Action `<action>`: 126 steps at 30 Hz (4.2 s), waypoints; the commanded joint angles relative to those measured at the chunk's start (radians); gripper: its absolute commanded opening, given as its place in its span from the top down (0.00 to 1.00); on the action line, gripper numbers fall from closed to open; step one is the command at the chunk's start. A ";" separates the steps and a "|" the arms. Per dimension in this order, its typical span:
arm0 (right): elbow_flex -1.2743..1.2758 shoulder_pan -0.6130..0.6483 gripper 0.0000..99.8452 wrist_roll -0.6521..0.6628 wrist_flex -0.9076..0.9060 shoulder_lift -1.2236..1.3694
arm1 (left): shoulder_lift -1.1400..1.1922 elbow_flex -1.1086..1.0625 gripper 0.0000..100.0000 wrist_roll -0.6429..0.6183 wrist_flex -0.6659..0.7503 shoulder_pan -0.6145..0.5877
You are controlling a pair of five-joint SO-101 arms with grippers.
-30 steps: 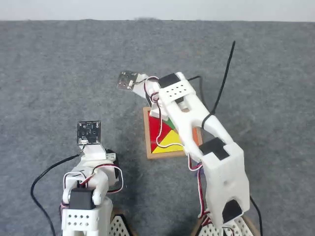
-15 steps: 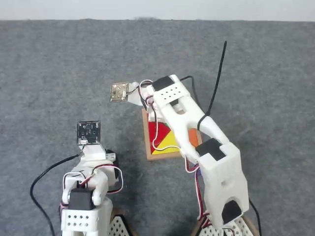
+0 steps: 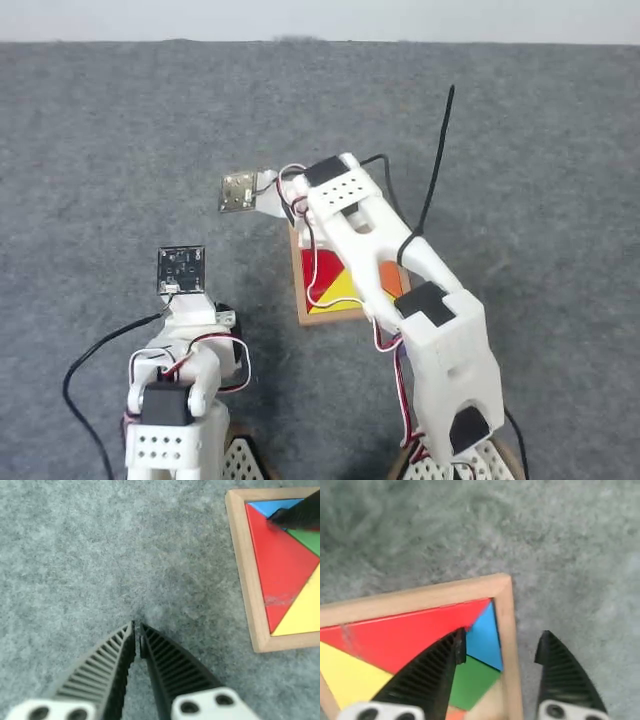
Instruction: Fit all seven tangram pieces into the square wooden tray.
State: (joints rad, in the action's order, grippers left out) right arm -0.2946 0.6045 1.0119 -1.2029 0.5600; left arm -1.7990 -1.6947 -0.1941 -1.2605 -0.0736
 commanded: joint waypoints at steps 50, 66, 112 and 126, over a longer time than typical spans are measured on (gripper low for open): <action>0.988 -0.403 0.91 -1.137 0.018 -0.673 | -0.020 0.012 0.99 0.011 -0.002 -0.006; 0.988 -0.542 0.92 -1.274 0.039 -0.665 | -0.020 0.012 0.99 0.011 -0.002 -0.006; 1.016 -0.386 0.89 -1.298 0.031 -0.542 | -0.020 0.012 0.99 0.011 -0.002 -0.006; 1.005 -0.513 0.99 -1.172 0.039 -0.740 | -0.020 0.012 0.99 0.011 -0.002 -0.006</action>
State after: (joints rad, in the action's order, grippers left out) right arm 0.7626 0.1304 -0.2064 -1.1845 -0.0583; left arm -1.7990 -1.6947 -0.1941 -1.2605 -0.0736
